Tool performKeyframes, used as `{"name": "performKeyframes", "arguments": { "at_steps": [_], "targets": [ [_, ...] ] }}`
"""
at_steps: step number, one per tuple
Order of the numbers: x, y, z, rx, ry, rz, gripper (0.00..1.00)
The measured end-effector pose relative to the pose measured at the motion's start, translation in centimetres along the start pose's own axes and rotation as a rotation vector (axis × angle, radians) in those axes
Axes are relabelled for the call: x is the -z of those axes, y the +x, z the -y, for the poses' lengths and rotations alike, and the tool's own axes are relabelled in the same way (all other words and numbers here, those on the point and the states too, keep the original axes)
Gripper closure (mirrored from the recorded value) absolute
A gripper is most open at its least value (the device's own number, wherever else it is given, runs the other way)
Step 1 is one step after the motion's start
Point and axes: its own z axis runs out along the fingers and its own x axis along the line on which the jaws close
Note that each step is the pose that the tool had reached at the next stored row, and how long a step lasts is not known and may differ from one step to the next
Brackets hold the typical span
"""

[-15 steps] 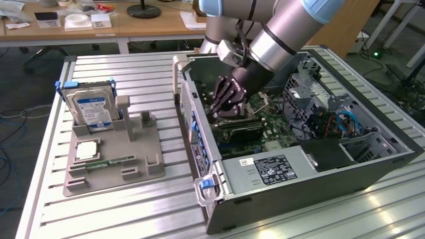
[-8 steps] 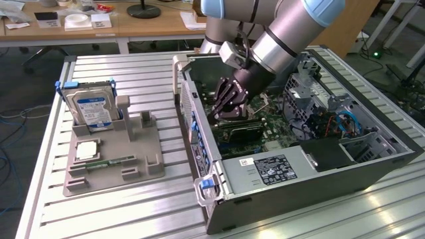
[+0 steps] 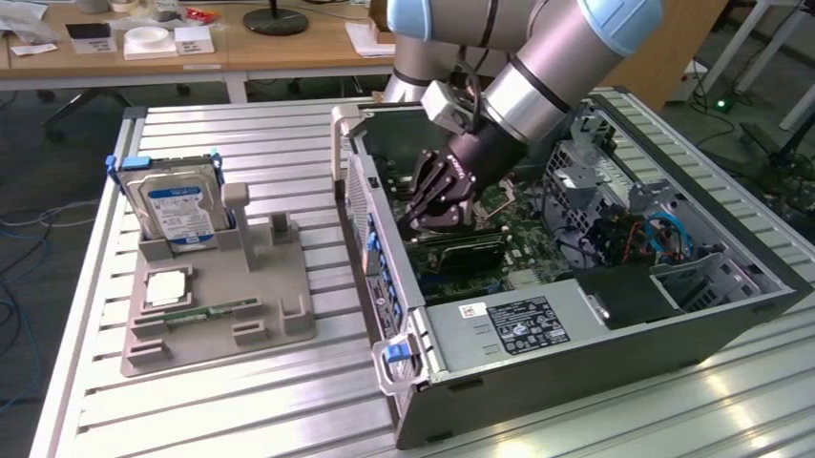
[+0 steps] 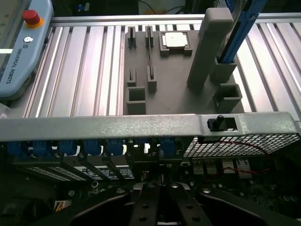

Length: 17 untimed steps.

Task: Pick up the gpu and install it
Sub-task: 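Press down on the gpu until it lock into place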

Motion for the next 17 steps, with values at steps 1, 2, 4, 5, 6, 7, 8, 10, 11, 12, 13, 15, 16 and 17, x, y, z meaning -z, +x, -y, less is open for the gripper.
{"name": "performKeyframes", "arguments": {
  "at_steps": [1,2,4,5,6,7,8,10,11,12,13,15,16,17],
  "targets": [
    [-0.02,0.0,0.01,0.000,-0.0068,-0.0004,0.90],
    [-0.03,0.0,0.03,0.000,-0.0151,-0.0009,0.90],
    [-0.08,0.1,0.07,0.000,-0.0304,-0.0019,0.90],
    [-0.13,0.1,0.13,0.000,-0.0339,-0.0019,0.90],
    [-0.22,0.1,0.19,-0.001,-0.0342,-0.0021,0.90],
    [-0.32,0.1,0.25,-0.001,-0.0343,-0.0022,0.90],
    [-0.40,0.1,0.31,-0.001,-0.0336,-0.0024,0.90],
    [-0.55,0.1,0.43,-0.001,-0.0314,-0.0025,0.90],
    [-0.63,0.1,0.54,-0.001,-0.0307,-0.0026,0.90],
    [-0.73,0.0,0.70,0.000,-0.0288,-0.0017,0.90],
    [-0.73,-0.2,0.91,0.000,-0.0286,-0.0002,0.90],
    [-0.53,-0.4,1.32,-0.001,-0.0274,-0.0013,0.90],
    [-0.44,-0.5,1.46,-0.001,-0.0263,-0.0016,0.90],
    [-0.38,-0.6,1.57,-0.001,-0.0241,-0.0014,0.90]
  ]
}}
